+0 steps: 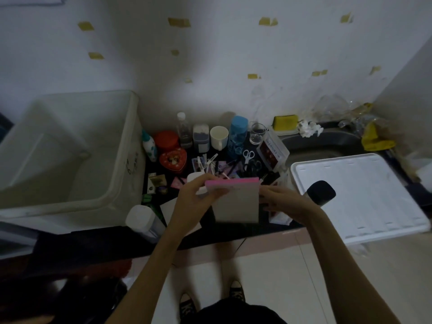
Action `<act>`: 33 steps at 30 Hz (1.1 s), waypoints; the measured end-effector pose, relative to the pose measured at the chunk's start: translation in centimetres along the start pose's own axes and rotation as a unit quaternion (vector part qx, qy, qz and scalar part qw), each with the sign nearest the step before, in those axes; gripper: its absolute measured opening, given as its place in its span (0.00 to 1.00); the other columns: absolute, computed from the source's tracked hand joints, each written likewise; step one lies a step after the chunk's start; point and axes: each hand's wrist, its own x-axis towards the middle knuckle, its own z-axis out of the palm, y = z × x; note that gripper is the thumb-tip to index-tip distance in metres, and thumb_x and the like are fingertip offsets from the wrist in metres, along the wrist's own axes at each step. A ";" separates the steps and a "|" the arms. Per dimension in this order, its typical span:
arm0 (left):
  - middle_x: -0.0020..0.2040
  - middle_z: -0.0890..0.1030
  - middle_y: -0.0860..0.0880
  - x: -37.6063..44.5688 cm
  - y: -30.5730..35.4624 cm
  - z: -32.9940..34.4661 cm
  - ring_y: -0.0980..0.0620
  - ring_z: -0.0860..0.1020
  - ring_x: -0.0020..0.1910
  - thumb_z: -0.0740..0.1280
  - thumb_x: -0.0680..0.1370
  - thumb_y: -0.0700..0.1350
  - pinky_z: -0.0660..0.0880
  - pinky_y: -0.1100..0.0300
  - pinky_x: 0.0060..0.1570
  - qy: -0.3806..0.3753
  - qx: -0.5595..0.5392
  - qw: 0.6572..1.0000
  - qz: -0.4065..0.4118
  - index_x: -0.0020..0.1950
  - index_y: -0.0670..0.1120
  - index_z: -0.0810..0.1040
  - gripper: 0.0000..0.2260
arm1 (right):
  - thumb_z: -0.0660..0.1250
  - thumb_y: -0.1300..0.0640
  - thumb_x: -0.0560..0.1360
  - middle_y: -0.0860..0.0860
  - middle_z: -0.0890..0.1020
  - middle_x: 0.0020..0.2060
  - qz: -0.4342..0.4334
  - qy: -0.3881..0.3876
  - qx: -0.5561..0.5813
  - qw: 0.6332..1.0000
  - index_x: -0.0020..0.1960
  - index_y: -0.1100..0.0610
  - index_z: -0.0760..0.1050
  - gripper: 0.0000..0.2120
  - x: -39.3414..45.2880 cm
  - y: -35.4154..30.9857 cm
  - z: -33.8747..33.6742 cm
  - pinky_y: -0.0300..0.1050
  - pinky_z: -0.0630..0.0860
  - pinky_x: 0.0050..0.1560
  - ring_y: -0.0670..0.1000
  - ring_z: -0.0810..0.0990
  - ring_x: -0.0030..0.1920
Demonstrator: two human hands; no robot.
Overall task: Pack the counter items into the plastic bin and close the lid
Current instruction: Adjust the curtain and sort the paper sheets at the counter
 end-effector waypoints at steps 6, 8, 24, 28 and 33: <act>0.47 0.85 0.54 -1.8 -2.0 -1.6 0.54 0.83 0.49 0.72 0.75 0.46 0.82 0.53 0.49 0.038 -0.052 0.985 -0.160 0.51 0.47 0.82 0.07 | 0.51 0.40 0.80 0.52 0.81 0.62 -0.059 -0.099 0.115 0.987 0.68 0.54 0.73 0.27 0.8 0.1 3.7 0.52 0.74 0.65 0.52 0.79 0.63; 0.49 0.85 0.54 -2.6 -2.6 -1.7 0.52 0.83 0.50 0.72 0.76 0.46 0.82 0.52 0.49 0.063 -0.079 0.973 -0.207 0.54 0.51 0.81 0.08 | 0.61 0.52 0.81 0.52 0.81 0.61 -0.102 -0.111 0.046 0.988 0.69 0.54 0.72 0.17 1.5 0.5 5.2 0.56 0.76 0.63 0.52 0.80 0.61; 0.58 0.83 0.42 -14.7 -10.5 -3.6 0.39 0.80 0.58 0.65 0.79 0.42 0.73 0.40 0.63 0.167 -0.383 0.789 -0.450 0.66 0.45 0.74 0.15 | 0.72 0.53 0.75 0.52 0.83 0.52 0.074 0.109 -0.067 0.989 0.59 0.57 0.78 0.15 12.9 9.4 16.5 0.47 0.80 0.54 0.51 0.82 0.50; 0.60 0.81 0.40 -16.5 -11.0 -4.4 0.37 0.78 0.60 0.68 0.77 0.44 0.73 0.39 0.63 0.190 -0.374 0.782 -0.461 0.69 0.44 0.73 0.20 | 0.77 0.45 0.67 0.54 0.79 0.56 0.041 0.128 -0.148 0.980 0.62 0.59 0.74 0.30 14.6 11.2 19.7 0.52 0.78 0.57 0.55 0.80 0.55; 0.59 0.82 0.39 -17.5 -11.2 -5.1 0.37 0.79 0.60 0.68 0.77 0.43 0.75 0.41 0.61 0.215 -0.376 0.768 -0.472 0.68 0.43 0.74 0.19 | 0.79 0.43 0.63 0.56 0.77 0.58 0.091 0.174 -0.129 0.972 0.63 0.59 0.70 0.36 16.2 10.2 22.0 0.52 0.78 0.55 0.57 0.79 0.56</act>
